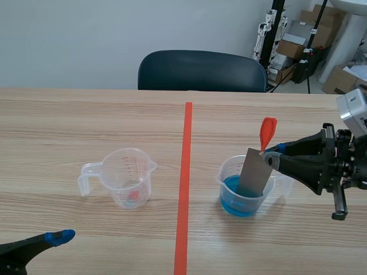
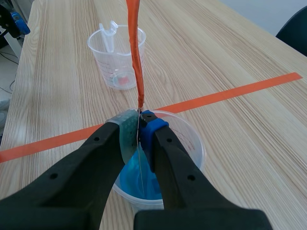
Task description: Do the redox reaction experiment. raise the plate out of the solution
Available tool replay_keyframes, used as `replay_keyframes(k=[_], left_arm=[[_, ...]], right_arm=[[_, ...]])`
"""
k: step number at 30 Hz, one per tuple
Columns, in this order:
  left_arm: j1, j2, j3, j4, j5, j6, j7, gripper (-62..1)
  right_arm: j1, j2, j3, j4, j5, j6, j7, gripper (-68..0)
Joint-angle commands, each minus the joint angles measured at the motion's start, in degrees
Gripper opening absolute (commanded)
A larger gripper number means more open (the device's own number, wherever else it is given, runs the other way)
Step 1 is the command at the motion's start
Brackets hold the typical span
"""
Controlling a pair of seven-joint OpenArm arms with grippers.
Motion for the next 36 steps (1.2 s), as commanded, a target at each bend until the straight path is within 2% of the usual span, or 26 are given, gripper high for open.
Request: replay_keyframes(k=[1, 12, 22, 31, 36], left_arm=[[0.0, 0.3, -0.1, 0.9, -0.2, 0.0, -0.8, 1.4], [0.0, 0.3, -0.1, 0.9, -0.2, 0.0, -0.8, 1.4], [0.0, 0.3, -0.1, 0.8, 0.0, 0.1, -0.7, 1.4], [-0.2, 0.1, 0.1, 0.8, 0.0, 0.1, -0.7, 1.4], [-0.2, 0.1, 0.1, 0.8, 0.0, 0.1, 2.4, 1.4]], right_arm=[[0.7, 0.5, -1.4, 0.9, 0.5, 0.1, 1.3, -65.8], [1.0, 1.6, -1.4, 0.9, 0.5, 0.1, 6.0, -65.8], [4.0, 2.9, -1.4, 1.0, 0.5, 1.0, 5.9, -65.8], [7.7, 3.7, -1.4, 1.1, 0.5, 8.0, 4.8, -65.8], [8.8, 4.8, -1.4, 1.9, 0.4, 8.5, 4.6, -65.8]])
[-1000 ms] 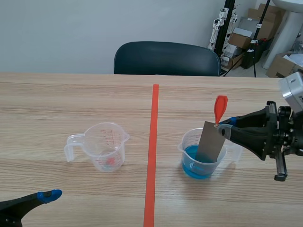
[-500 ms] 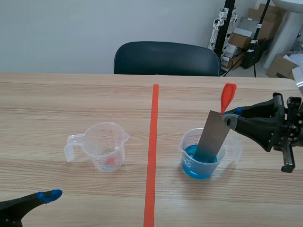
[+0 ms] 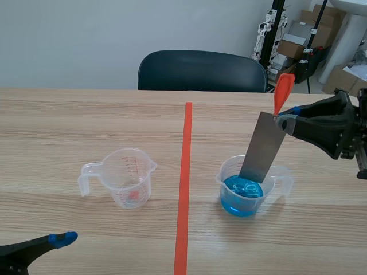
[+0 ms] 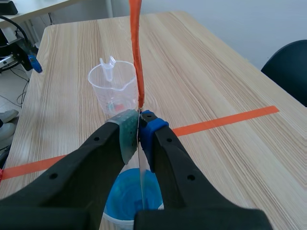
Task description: Do the redox reaction experiment. raise the plate out of the solution
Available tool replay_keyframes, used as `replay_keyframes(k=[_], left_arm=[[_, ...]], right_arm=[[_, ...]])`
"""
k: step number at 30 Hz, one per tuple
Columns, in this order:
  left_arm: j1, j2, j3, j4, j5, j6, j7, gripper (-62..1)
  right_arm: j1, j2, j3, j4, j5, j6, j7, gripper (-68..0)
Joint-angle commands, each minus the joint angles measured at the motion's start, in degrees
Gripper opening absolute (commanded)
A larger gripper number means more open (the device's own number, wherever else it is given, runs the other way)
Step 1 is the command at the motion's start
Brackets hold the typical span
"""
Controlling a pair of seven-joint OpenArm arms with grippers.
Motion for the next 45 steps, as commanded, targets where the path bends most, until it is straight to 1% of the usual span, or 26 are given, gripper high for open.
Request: replay_keyframes(k=[1, 8, 16, 17, 21, 23, 26, 29, 32, 35, 38, 41, 42, 45], left_arm=[[-0.2, 0.1, 0.0, 0.8, -0.4, 0.1, -0.2, 1.4], [-0.2, -0.1, 0.0, 0.8, -0.6, 0.1, 0.6, 1.4], [-0.2, -2.0, 0.0, 0.8, -0.8, 0.1, 0.4, 1.4], [-0.2, -2.4, 0.0, 0.8, -0.8, 0.1, 0.4, -0.5], [-0.2, -4.1, 0.0, 0.8, -0.8, 0.1, 0.4, -19.1], [-0.1, -5.1, 0.0, 0.8, -0.7, 0.1, 0.4, -24.3], [-0.1, -6.7, 0.0, 0.8, -0.7, 0.1, 0.5, -28.3], [-0.1, -8.4, 0.0, 0.8, -0.7, 0.0, 0.5, -30.4], [-0.1, -9.9, 0.0, 0.8, -0.8, 0.0, 0.5, -33.2], [0.1, -11.8, 0.0, 1.4, -0.7, 0.1, 0.6, -39.1], [0.2, -14.0, 0.0, 2.5, -0.8, 0.0, 0.6, -47.0], [0.2, -16.2, 0.0, 3.9, -0.8, 0.0, 0.6, -54.3], [0.2, -17.0, 0.0, 4.3, -0.8, 0.0, 0.6, -55.4], [0.2, -19.5, 0.0, 5.6, -1.5, 0.0, 0.7, -55.5]], right_arm=[[1.0, 1.6, -1.3, 1.5, 0.6, 0.0, 0.7, -65.8], [1.0, 4.3, 1.4, 6.2, 0.6, 0.0, -2.9, -65.8], [1.0, 8.2, 4.5, 12.5, 0.6, 0.0, -4.8, -65.8], [1.0, 8.6, 4.9, 13.2, 0.6, 0.0, -4.9, -65.8], [1.0, 10.6, 6.2, 16.1, 0.7, 0.0, -5.1, -65.8], [1.0, 11.7, 6.8, 17.5, 0.7, 0.0, -5.1, -65.8], [1.0, 13.3, 7.7, 19.5, 0.7, 0.0, -5.1, -65.8], [1.0, 14.3, 8.5, 21.2, 0.7, 0.1, -5.1, -65.8], [1.0, 15.1, 8.9, 22.6, 2.4, 0.1, -6.1, -65.8], [1.0, 15.7, 8.9, 23.6, 3.7, 0.1, -6.8, -65.8], [1.0, 16.1, 9.7, 24.5, 3.8, 2.0, -8.2, -65.8], [1.0, 16.2, 10.7, 24.7, 6.5, 2.0, -10.4, -65.8], [1.0, 16.2, 11.1, 24.7, 8.0, 2.0, -11.5, -65.7], [1.0, 16.2, 12.5, 24.7, 11.2, 2.0, -14.9, -65.8]])
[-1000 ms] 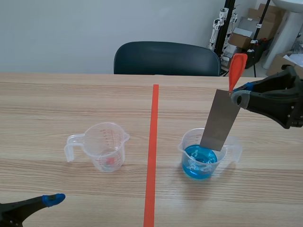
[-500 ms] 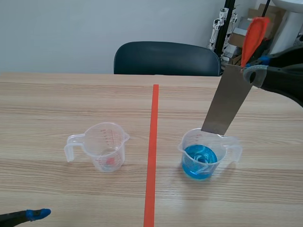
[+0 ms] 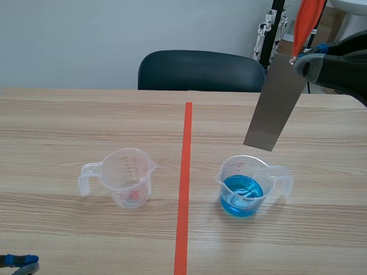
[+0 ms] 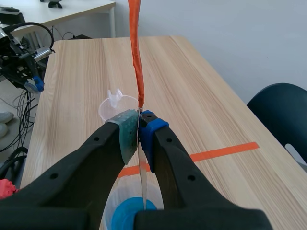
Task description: Do the redox reaction experiment. raise the plate out of the solution
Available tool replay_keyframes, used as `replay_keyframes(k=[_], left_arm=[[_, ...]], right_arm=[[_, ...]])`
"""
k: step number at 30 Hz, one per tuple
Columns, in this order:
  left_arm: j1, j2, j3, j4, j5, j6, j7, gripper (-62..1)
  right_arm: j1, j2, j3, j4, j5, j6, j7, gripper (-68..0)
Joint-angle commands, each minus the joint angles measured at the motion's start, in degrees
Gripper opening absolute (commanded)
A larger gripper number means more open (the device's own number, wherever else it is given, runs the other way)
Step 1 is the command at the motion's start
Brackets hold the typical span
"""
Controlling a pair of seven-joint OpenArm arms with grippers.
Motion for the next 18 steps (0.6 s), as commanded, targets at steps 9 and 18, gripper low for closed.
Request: replay_keyframes(k=[9, 18], left_arm=[[0.2, -10.1, 0.0, 4.1, -8.4, -2.9, -1.2, -57.1], [0.2, -19.8, 0.0, 8.2, -14.0, -6.2, -1.2, -57.2]], right_arm=[[1.0, 0.8, 4.5, 2.7, 5.2, 0.7, -6.2, -65.8], [1.0, 0.8, 6.9, 6.1, 10.0, 0.7, -13.5, -65.8]])
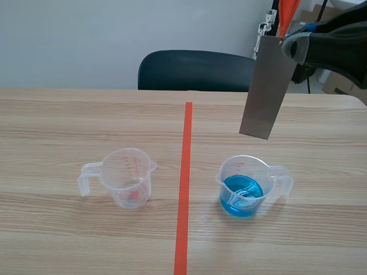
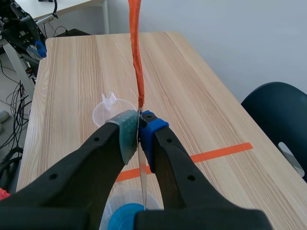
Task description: Do the redox reaction experiment. raise the plate out of the solution
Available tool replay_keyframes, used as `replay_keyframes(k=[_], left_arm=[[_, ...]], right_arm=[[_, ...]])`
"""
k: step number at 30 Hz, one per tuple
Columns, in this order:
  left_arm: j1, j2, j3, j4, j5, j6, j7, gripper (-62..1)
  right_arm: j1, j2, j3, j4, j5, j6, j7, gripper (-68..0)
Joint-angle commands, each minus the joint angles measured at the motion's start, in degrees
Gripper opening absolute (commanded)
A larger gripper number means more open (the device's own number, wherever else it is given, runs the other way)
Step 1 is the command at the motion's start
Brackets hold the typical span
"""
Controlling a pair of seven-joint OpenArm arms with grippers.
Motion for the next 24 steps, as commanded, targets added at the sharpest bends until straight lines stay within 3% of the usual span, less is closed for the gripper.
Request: replay_keyframes(k=[1, 16, 20, 24], left_arm=[[0.1, -1.2, 0.0, 1.5, -1.0, -0.1, -1.2, -57.2], [-0.1, -7.4, 0.0, 12.9, -3.1, -0.1, 2.5, -57.3], [-0.6, -8.7, 0.0, 16.0, -5.7, -0.2, 4.8, -57.3], [-3.4, -8.5, 0.0, 18.6, -5.7, -5.0, 8.2, -57.3]], right_arm=[[1.0, 0.8, 1.2, 0.9, 1.3, 0.7, 0.2, -65.7], [1.8, 2.4, 1.5, 3.2, 3.7, 0.7, -2.1, -65.8], [1.8, 2.4, 1.5, 3.2, 4.1, 0.7, -4.2, -65.8], [1.8, 2.4, 1.5, 3.2, 4.1, 0.7, -5.1, -65.8]])
